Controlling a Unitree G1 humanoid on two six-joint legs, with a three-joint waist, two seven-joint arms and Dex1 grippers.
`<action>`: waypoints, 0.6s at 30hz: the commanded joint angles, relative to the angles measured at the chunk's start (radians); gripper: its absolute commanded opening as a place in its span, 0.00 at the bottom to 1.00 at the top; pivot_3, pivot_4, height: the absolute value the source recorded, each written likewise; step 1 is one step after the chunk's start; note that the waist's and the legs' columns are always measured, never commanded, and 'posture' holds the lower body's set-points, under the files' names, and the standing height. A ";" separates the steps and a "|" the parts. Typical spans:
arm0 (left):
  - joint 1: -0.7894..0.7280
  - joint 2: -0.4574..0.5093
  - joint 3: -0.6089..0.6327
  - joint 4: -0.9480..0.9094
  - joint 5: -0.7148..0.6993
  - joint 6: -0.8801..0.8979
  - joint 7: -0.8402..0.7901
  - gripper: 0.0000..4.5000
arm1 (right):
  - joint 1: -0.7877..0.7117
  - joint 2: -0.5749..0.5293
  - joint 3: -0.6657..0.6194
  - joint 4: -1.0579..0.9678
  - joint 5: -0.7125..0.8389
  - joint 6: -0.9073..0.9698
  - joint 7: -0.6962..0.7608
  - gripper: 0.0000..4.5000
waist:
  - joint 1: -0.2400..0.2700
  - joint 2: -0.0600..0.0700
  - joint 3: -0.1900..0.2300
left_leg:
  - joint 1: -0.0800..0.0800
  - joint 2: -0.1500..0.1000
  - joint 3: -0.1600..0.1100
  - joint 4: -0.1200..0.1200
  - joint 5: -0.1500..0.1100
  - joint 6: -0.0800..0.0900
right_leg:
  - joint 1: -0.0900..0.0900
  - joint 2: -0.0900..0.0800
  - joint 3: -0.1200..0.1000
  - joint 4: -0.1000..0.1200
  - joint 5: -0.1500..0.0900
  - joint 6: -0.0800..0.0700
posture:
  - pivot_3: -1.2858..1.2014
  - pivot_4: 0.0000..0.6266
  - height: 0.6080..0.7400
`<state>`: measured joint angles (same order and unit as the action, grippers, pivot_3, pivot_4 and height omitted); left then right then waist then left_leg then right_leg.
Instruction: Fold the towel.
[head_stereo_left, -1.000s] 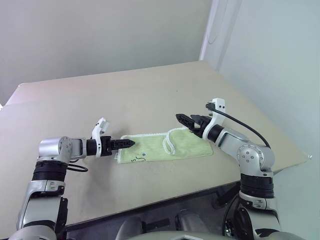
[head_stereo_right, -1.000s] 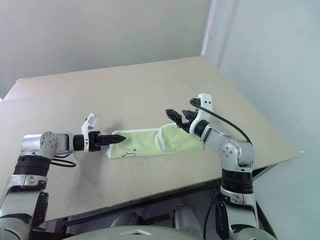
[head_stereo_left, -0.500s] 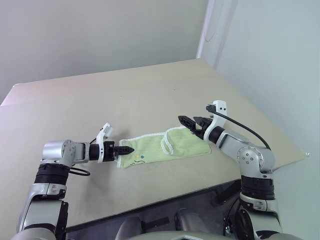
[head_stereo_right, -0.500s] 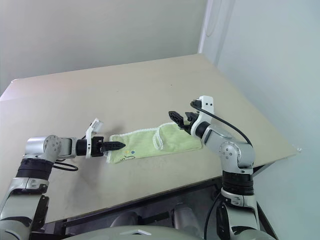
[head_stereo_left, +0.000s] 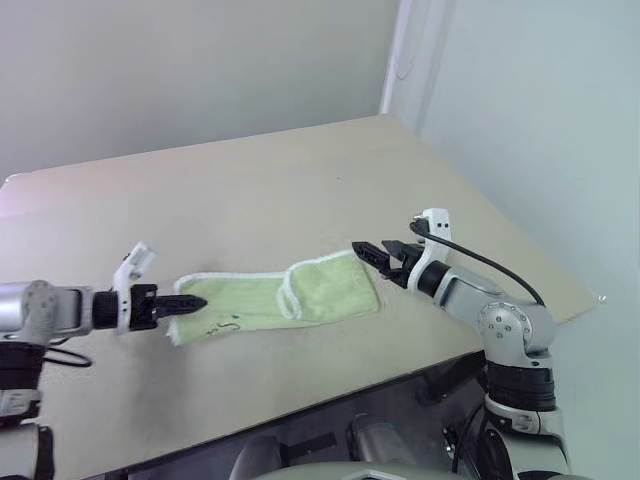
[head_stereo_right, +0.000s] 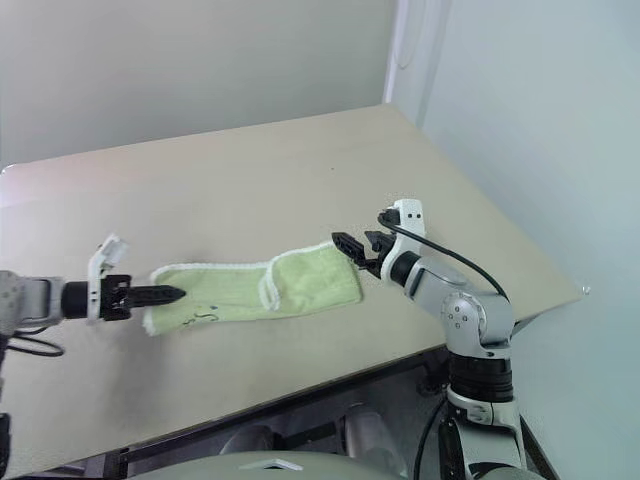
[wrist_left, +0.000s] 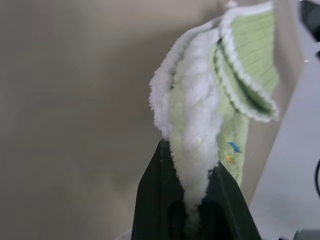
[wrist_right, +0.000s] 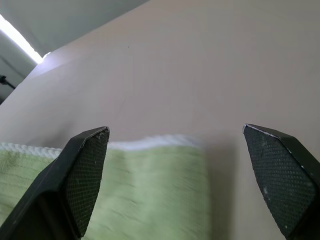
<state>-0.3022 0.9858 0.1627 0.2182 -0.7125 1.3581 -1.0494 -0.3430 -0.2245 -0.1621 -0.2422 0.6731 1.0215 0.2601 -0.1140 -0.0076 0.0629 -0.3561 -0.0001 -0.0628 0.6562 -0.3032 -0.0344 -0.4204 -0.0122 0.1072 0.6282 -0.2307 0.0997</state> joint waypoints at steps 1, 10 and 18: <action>0.036 0.084 0.030 -0.018 0.002 -0.026 -0.041 0.01 | 0.003 -0.012 0.010 -0.058 0.027 0.002 0.027 1.00 | -0.004 0.000 0.000 | 0.000 0.000 0.000 -0.001 0.000 0.000 | 0.000 0.000 0.000 0.000 0.000 0.000 | 0.52 0.00 1.00; -0.019 0.053 -0.056 -0.104 -0.012 -0.035 -0.054 0.01 | 0.002 -0.027 0.023 -0.056 0.031 -0.002 0.055 1.00 | -0.004 -0.001 0.001 | 0.000 0.000 0.000 -0.005 0.000 0.000 | -0.001 0.000 0.000 -0.001 -0.001 -0.001 | 0.52 0.00 1.00; -0.178 -0.055 -0.081 -0.118 -0.090 0.084 -0.028 0.01 | 0.017 -0.027 -0.064 -0.076 0.093 0.015 0.027 1.00 | -0.003 -0.002 0.001 | -0.001 0.000 0.000 -0.005 0.000 0.000 | -0.003 0.000 0.000 0.000 -0.001 0.001 | 0.52 0.00 1.00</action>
<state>-0.4482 0.9418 0.0828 0.1024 -0.7776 1.4149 -1.0830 -0.3180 -0.2529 -0.1977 -0.2767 0.7384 1.0391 0.2966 -0.1172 -0.0092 0.0636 -0.3567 -0.0004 -0.0625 0.6508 -0.3031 -0.0344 -0.4230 -0.0120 0.1072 0.6282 -0.2313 0.1004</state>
